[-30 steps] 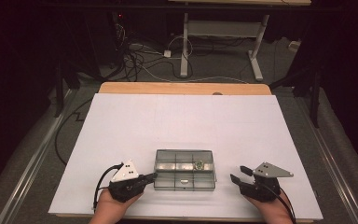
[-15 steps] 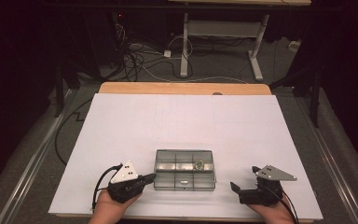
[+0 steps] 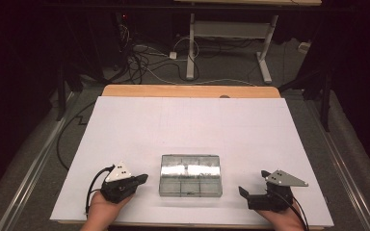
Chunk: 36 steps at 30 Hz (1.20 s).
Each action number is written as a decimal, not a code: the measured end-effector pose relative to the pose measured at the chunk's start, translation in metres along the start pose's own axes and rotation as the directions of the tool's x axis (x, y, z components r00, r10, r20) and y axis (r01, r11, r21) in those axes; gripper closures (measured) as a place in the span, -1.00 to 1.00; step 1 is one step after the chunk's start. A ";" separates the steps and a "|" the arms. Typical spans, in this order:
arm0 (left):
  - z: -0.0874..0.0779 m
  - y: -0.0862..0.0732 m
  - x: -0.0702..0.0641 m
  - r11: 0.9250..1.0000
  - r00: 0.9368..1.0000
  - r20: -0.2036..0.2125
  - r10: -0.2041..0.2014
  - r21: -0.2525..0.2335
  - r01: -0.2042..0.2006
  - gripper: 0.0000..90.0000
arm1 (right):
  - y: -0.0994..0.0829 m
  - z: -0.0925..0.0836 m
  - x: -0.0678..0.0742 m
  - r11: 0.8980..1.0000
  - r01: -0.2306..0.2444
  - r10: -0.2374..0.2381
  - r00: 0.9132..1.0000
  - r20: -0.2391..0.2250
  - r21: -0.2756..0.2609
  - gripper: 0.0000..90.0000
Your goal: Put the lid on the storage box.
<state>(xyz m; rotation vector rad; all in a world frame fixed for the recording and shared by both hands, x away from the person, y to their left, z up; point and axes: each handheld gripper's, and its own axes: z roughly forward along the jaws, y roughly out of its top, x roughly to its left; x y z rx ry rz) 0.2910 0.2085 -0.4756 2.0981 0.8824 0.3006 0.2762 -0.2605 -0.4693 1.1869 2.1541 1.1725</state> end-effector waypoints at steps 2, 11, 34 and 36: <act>-0.004 -0.004 0.007 1.000 1.000 -0.016 -0.013 -0.003 0.013 0.94 | 0.000 0.000 0.000 1.000 0.004 -0.004 1.000 -0.001 -0.001 -0.99; -0.012 -0.013 0.028 0.996 0.996 -0.033 -0.083 -0.042 0.081 0.76 | 0.000 0.002 0.000 1.000 0.000 0.000 1.000 0.002 0.002 -0.99; -0.010 -0.010 0.031 0.994 0.995 -0.032 -0.091 -0.061 0.089 -1.00 | 0.000 0.002 0.002 1.000 0.004 -0.004 1.000 -0.005 -0.009 -0.99; -0.010 -0.011 0.031 0.994 0.995 -0.041 -0.090 -0.058 0.088 -1.00 | 0.000 0.002 0.003 1.000 0.003 -0.003 1.000 -0.006 -0.011 -0.99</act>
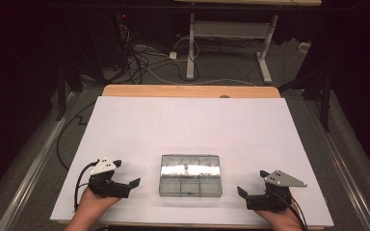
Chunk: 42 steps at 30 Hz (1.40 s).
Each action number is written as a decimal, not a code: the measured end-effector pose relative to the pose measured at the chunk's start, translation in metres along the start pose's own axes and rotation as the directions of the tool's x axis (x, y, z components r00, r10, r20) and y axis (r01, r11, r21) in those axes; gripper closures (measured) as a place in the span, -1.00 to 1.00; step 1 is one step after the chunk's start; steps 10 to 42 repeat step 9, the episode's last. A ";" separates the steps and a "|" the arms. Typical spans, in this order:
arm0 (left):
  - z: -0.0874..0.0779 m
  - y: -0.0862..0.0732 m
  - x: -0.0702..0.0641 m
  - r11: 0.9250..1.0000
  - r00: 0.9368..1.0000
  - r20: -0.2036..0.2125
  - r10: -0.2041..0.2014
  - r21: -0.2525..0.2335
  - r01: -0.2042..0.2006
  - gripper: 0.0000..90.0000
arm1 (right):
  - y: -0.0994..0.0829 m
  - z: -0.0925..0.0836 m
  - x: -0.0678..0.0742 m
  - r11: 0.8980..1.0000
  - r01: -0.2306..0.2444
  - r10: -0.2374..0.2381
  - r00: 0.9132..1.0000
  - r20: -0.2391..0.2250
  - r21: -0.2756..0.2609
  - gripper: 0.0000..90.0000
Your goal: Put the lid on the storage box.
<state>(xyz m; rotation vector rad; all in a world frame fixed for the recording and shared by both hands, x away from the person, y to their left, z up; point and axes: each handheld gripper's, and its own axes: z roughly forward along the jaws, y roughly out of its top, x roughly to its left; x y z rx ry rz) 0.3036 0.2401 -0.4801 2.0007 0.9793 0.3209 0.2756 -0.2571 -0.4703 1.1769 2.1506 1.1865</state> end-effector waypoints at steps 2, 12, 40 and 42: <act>0.000 0.000 0.000 1.000 1.000 -0.003 0.001 0.003 -0.001 -1.00 | 0.000 0.000 0.000 1.000 0.004 -0.004 1.000 0.000 -0.004 -0.99; 0.001 0.001 0.001 1.000 1.000 -0.006 -0.007 0.001 0.007 -1.00 | -0.001 -0.001 -0.002 1.000 -0.002 0.002 1.000 0.004 -0.008 -1.00; 0.001 0.001 0.001 1.000 1.000 -0.006 -0.007 0.001 0.007 -1.00 | -0.001 -0.001 -0.002 1.000 -0.002 0.002 1.000 0.004 -0.008 -1.00; 0.001 0.001 0.001 1.000 1.000 -0.006 -0.007 0.001 0.007 -1.00 | -0.001 -0.001 -0.002 1.000 -0.002 0.002 1.000 0.004 -0.008 -1.00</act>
